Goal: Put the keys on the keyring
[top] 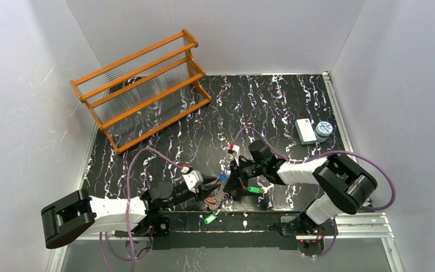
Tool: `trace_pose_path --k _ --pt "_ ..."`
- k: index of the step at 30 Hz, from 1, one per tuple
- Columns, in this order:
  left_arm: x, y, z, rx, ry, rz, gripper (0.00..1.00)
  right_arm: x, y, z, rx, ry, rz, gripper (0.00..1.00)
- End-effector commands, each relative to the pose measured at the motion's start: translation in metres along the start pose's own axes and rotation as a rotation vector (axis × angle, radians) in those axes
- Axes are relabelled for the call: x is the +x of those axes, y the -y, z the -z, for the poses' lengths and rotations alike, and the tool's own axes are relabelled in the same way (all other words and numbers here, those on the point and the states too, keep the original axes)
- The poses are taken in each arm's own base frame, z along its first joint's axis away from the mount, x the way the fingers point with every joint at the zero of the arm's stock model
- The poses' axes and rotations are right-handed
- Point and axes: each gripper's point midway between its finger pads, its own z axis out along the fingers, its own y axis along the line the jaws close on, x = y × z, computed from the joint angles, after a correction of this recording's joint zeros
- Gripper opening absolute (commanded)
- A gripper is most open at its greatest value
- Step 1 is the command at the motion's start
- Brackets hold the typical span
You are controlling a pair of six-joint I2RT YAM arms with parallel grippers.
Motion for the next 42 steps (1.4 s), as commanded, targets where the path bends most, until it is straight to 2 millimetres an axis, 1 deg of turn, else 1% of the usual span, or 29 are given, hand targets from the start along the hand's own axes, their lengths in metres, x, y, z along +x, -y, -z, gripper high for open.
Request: trace_pose_path --k 1,6,9,11,15,19,21,25,29,32,36,38,40,42 --pt "0.043 0.01 0.016 0.029 -0.127 0.052 0.28 -0.023 0.002 -0.008 0.012 0.011 -0.07 0.01" --pt "0.055 0.025 0.018 0.076 -0.178 0.058 0.21 -0.03 0.006 -0.013 0.022 -0.002 -0.134 0.01" --pt "0.055 0.035 0.014 0.104 -0.196 0.043 0.18 -0.035 0.005 -0.013 0.024 0.007 -0.142 0.01" --pt "0.061 0.031 0.013 0.065 -0.245 0.041 0.18 -0.039 0.005 -0.012 0.035 0.016 -0.137 0.01" --pt "0.064 0.026 0.014 0.0 -0.29 0.055 0.18 -0.044 0.003 -0.01 0.037 0.024 -0.127 0.01" --pt "0.068 0.011 0.02 -0.107 -0.344 0.066 0.2 -0.042 0.002 -0.011 0.026 0.012 -0.135 0.01" --pt "0.073 0.011 0.023 -0.111 -0.396 0.063 0.2 -0.042 0.002 -0.012 0.023 0.009 -0.138 0.01" --pt "0.083 0.04 0.024 0.031 -0.479 0.057 0.17 -0.044 0.0 -0.011 0.021 0.012 -0.133 0.01" --pt "0.088 0.067 0.024 0.146 -0.528 -0.046 0.16 -0.045 0.002 -0.012 0.027 0.015 -0.131 0.01" --pt "0.087 0.085 0.024 0.212 -0.527 -0.129 0.16 -0.044 0.003 -0.013 0.025 0.013 -0.14 0.01" --pt "0.079 0.095 0.022 0.239 -0.494 -0.21 0.16 -0.045 0.001 -0.013 0.017 0.013 -0.14 0.01" --pt "0.073 0.092 0.02 0.211 -0.464 -0.219 0.18 -0.046 0.001 -0.012 0.018 0.014 -0.133 0.01" --pt "0.061 0.087 0.019 0.187 -0.416 -0.217 0.21 -0.047 0.0 -0.011 0.021 0.013 -0.126 0.01" --pt "0.049 0.079 0.019 0.138 -0.366 -0.204 0.24 -0.047 0.0 -0.01 0.024 0.013 -0.117 0.01"
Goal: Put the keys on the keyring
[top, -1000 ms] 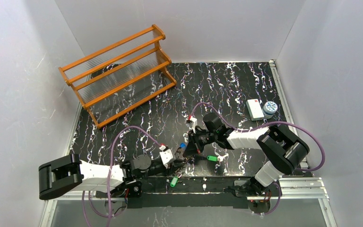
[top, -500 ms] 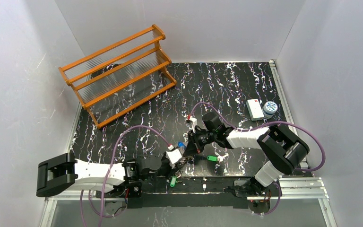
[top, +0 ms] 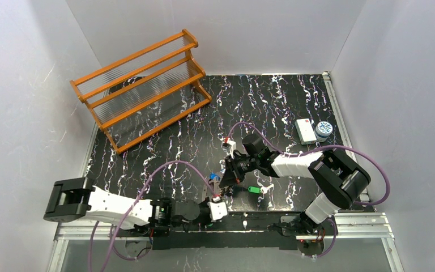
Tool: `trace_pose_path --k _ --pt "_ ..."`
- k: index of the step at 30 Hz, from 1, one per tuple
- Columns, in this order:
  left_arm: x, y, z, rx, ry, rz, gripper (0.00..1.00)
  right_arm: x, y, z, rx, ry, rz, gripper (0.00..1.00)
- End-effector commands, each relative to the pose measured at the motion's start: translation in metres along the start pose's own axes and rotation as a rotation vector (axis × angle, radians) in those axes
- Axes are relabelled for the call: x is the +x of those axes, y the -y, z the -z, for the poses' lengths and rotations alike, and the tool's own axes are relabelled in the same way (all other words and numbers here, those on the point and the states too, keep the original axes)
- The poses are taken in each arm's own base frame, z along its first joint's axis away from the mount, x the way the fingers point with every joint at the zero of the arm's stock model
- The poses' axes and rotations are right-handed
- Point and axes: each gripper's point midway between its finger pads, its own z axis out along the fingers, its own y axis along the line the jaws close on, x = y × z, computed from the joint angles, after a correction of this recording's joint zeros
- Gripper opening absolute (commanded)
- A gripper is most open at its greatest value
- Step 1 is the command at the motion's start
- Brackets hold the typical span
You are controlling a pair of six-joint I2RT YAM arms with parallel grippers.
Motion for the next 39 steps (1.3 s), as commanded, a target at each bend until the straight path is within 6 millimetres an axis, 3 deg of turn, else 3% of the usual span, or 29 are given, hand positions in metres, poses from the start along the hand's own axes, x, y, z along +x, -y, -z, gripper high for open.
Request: trace_pose_path --k 1,9,16,23,33,39 --pt "-0.021 -0.027 0.016 -0.136 0.101 0.005 0.25 -0.025 -0.011 0.002 -0.018 0.052 0.084 0.01" --pt "-0.02 -0.072 0.049 -0.392 0.115 0.151 0.3 -0.022 -0.009 0.009 0.012 0.026 0.198 0.01" --pt "-0.01 -0.092 0.059 -0.537 0.079 0.202 0.3 -0.024 -0.022 0.023 -0.014 0.064 0.428 0.01" --pt "-0.01 -0.091 0.054 -0.534 0.073 0.169 0.26 -0.02 -0.03 0.03 -0.038 0.092 0.548 0.01" --pt "-0.021 -0.098 0.055 -0.554 0.15 0.07 0.26 -0.02 -0.026 0.028 -0.027 0.057 0.521 0.01" --pt "-0.032 -0.083 0.043 -0.447 0.196 0.014 0.27 -0.019 -0.027 0.027 -0.031 0.044 0.53 0.01"
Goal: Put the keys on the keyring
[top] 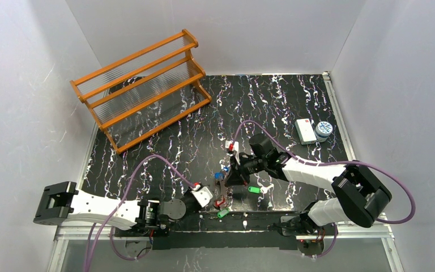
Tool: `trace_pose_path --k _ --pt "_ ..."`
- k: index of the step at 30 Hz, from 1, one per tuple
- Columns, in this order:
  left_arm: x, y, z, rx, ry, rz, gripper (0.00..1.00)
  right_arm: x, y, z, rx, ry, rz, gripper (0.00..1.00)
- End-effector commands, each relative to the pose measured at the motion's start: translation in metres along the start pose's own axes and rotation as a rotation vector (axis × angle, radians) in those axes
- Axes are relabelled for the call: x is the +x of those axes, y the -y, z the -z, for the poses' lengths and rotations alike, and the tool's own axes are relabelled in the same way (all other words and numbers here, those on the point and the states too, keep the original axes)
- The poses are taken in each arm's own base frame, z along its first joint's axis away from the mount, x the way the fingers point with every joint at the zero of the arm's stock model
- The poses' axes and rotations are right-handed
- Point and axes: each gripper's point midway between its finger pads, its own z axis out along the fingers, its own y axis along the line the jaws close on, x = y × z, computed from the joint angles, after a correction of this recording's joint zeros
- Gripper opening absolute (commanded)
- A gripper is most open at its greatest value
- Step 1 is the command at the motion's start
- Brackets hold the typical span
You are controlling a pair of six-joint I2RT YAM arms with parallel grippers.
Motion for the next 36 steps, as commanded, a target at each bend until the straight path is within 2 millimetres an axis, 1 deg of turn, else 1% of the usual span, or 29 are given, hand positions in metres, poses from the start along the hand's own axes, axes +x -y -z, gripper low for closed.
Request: trace_pose_path --k 1,6,8,12,16,18,21,26,29,31,36 --pt "-0.014 0.01 -0.004 0.051 0.067 -0.015 0.28 -0.019 -0.005 0.0 -0.028 0.023 0.073 0.01" --pt "-0.009 0.015 -0.011 0.089 0.038 -0.007 0.31 -0.015 -0.005 0.002 -0.018 0.007 0.094 0.01" --pt "-0.007 0.019 -0.017 0.129 0.022 0.03 0.32 -0.014 -0.005 0.003 -0.018 0.003 0.099 0.01" --pt "-0.002 0.018 -0.028 0.205 -0.01 0.124 0.32 -0.012 -0.004 0.003 -0.016 -0.001 0.106 0.01" --pt "-0.002 0.023 -0.028 0.313 0.006 0.156 0.31 -0.01 -0.004 0.003 -0.016 -0.006 0.115 0.01" --pt "-0.006 0.025 -0.025 0.358 0.04 0.17 0.31 -0.011 -0.005 0.003 -0.016 -0.01 0.123 0.01" --pt "-0.011 0.027 -0.023 0.397 0.069 0.218 0.31 -0.01 -0.007 0.002 -0.017 -0.016 0.135 0.01" --pt "-0.015 0.031 -0.027 0.434 0.061 0.238 0.33 -0.01 -0.012 0.0 -0.035 -0.02 0.149 0.01" --pt "-0.011 0.035 -0.032 0.451 0.037 0.238 0.33 -0.011 -0.015 -0.002 -0.045 -0.019 0.162 0.01" --pt "-0.005 0.038 -0.035 0.468 0.008 0.236 0.34 -0.011 -0.017 -0.002 -0.05 -0.021 0.167 0.01" --pt "-0.003 0.045 -0.041 0.514 -0.007 0.234 0.34 -0.01 -0.02 -0.003 -0.06 -0.027 0.171 0.01"
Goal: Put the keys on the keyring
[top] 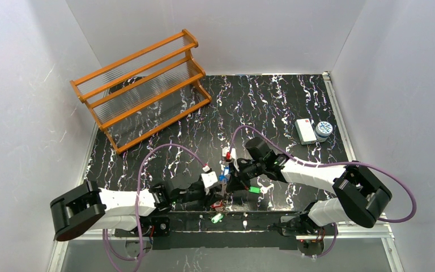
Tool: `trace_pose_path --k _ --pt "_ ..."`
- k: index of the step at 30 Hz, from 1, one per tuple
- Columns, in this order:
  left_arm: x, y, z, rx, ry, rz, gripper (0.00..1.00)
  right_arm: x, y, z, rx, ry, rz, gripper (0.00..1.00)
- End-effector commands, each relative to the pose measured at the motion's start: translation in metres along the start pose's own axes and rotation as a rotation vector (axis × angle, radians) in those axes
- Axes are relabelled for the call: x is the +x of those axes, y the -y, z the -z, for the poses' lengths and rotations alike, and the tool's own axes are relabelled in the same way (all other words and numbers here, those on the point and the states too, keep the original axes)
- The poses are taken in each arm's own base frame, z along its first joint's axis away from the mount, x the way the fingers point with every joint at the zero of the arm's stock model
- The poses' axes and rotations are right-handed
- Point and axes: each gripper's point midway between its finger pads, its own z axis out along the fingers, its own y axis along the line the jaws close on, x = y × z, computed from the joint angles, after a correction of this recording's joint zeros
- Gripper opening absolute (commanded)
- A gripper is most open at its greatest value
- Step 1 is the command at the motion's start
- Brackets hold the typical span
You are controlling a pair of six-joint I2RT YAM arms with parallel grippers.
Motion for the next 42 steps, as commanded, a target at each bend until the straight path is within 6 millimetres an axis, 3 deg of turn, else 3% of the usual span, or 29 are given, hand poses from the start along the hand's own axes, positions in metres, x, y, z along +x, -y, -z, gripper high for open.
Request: trace_pose_path --k 1,13,23,28,29,31,36,39,42 --pt "-0.026 0.008 -0.01 0.068 0.063 -0.014 0.33 -0.03 -0.007 0.003 -0.021 0.058 0.092 0.01" --pt "-0.026 0.001 -0.016 0.051 0.059 -0.017 0.21 -0.031 -0.011 0.003 -0.032 0.056 0.099 0.01" --pt "-0.023 -0.002 -0.017 0.045 0.053 -0.023 0.0 -0.031 -0.011 0.002 -0.036 0.056 0.103 0.01" --pt "-0.025 -0.002 -0.016 0.042 0.064 -0.018 0.0 -0.033 -0.01 0.002 -0.022 0.056 0.105 0.01" --pt "-0.024 -0.003 -0.015 0.038 0.066 -0.016 0.0 -0.033 -0.008 0.003 -0.008 0.056 0.105 0.05" --pt "-0.024 -0.004 -0.012 0.027 0.077 -0.018 0.0 -0.036 -0.003 0.005 0.03 0.064 0.108 0.23" --pt "-0.027 -0.007 -0.001 -0.004 0.138 -0.023 0.0 -0.042 0.007 0.016 0.154 0.131 0.128 0.5" --pt "-0.028 -0.007 0.006 -0.01 0.168 -0.047 0.0 -0.052 0.007 0.027 0.222 0.229 0.162 0.62" --pt "-0.027 -0.009 0.013 -0.031 0.194 -0.063 0.0 -0.062 0.002 0.038 0.256 0.335 0.205 0.68"
